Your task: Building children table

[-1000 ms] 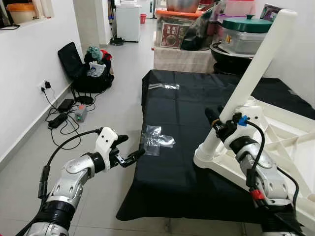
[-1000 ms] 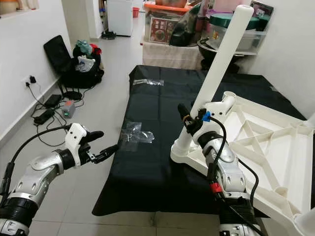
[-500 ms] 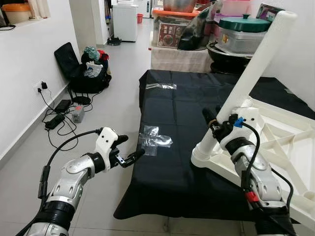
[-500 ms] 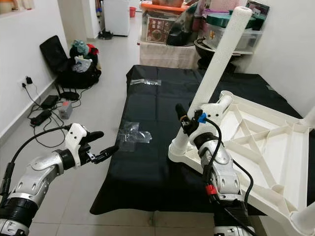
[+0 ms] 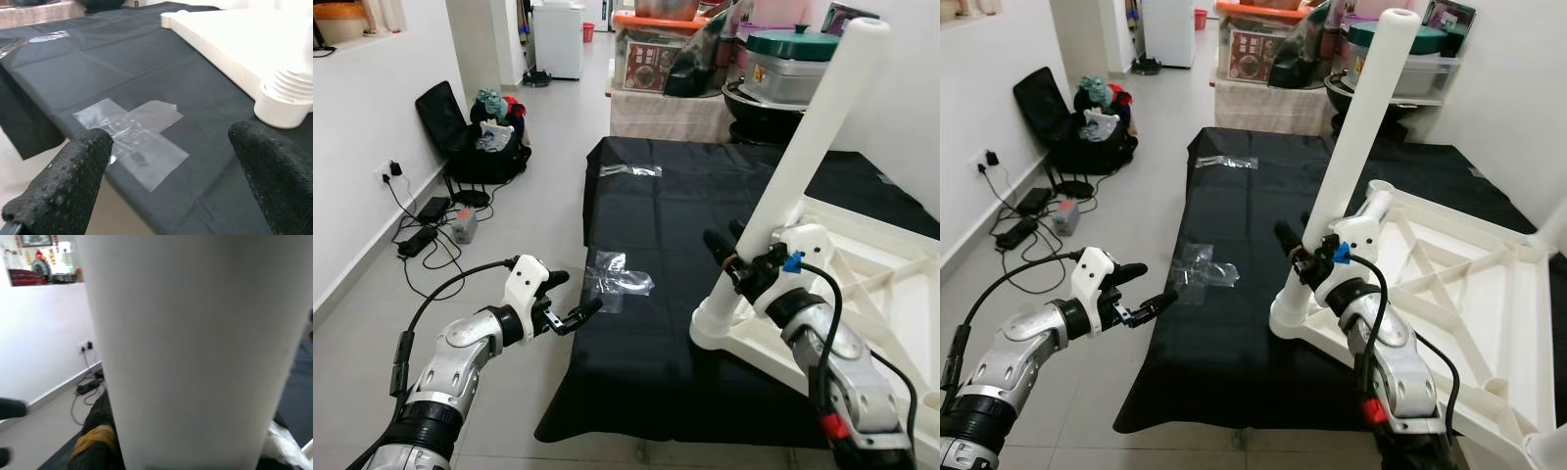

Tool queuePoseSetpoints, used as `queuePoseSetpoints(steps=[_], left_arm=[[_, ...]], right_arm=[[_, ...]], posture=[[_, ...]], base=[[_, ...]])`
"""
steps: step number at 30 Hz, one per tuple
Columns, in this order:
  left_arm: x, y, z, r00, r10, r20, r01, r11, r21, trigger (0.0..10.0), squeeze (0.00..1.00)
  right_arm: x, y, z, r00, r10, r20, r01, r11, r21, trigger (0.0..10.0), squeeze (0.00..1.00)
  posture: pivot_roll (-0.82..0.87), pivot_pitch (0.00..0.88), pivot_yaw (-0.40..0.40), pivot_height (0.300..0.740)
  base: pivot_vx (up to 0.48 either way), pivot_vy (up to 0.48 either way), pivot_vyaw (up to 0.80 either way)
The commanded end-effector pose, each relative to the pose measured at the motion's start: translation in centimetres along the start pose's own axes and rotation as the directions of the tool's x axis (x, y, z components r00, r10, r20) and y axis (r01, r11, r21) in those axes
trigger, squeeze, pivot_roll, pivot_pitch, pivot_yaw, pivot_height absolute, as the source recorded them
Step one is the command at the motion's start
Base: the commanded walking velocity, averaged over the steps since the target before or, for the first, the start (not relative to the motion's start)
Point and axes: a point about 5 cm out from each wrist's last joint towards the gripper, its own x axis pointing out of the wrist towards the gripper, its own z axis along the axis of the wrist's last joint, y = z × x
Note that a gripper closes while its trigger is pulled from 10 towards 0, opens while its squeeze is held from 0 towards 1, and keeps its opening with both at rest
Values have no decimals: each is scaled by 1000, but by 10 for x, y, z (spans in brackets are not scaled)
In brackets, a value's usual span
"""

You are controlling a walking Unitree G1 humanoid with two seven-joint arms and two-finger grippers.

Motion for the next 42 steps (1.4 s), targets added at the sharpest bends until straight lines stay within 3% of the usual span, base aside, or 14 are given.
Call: queuePoseSetpoints(steps=[1,6,18,19,23,27,28,30,31,35,36,39,41,42], left_arm=[[1,-3,-2,1000,-11,-10,11,1000,-7,10000,0],[1,-3,-3,1000,-14,-16,14,1000,-8,10000,0],[4,-3,-3,1000,-21,-20,21,1000,-1,10000,0],[4,-3,-3,999,-28,-26,28,1000,4,10000,0],[4,-3,-2,999,-32,-28,32,999,5,10000,0],[2,-1,1,1000,-20,-8,20,999,-41,10000,0],[2,-1,1,1000,-20,-8,20,999,-41,10000,0],[0,-3,0,999,-32,-15,31,998,-46,10000,0],[0,-3,0,999,-32,-15,31,998,-46,10000,0],[-1,-4,0,999,-34,-10,33,997,-68,10000,0],[-1,-4,0,999,-34,-10,33,997,-68,10000,0],[-2,-4,0,999,-33,-10,33,996,-85,10000,0],[-2,-5,0,999,-34,-12,33,996,-86,10000,0],[-3,-5,0,999,-32,-13,31,996,-87,10000,0]], right_arm=[[-2,20,-28,987,104,-121,-89,989,118,0,0],[-14,35,-37,974,160,-157,-135,978,157,0,0],[-7,24,-35,960,191,-204,-174,980,99,0,0],[0,11,-21,919,327,-218,-338,941,-11,0,0],[8,-1,-7,888,401,-227,-428,899,-89,0,0],[18,5,17,796,593,-123,-602,796,-62,0,0],[18,5,17,796,593,-123,-602,796,-62,0,0],[23,14,21,732,676,-87,-680,733,-25,0,0],[23,14,21,732,676,-87,-680,733,-25,0,0],[31,28,25,635,773,9,-768,630,113,0,0],[31,28,25,635,773,9,-768,630,113,0,0],[39,28,23,557,828,71,-824,539,176,0,0],[41,28,23,549,832,76,-828,529,183,0,0],[42,29,21,526,847,75,-842,506,186,0,0]], posture=[[58,0,-72,740],[48,0,-68,740],[54,0,-65,740],[57,0,-67,740],[66,0,-75,740],[81,0,-84,740],[81,0,-84,740],[103,0,-95,740],[103,0,-95,740],[118,0,-104,740],[118,0,-104,740],[124,0,-110,740],[124,0,-110,740],[134,0,-116,740]], base=[[0,0,0],[0,0,0],[0,0,0],[0,0,0],[0,0,0],[0,0,0],[0,0,0],[0,0,0],[0,0,0],[0,0,0],[0,0,0],[0,0,0],[0,0,0],[0,0,0]])
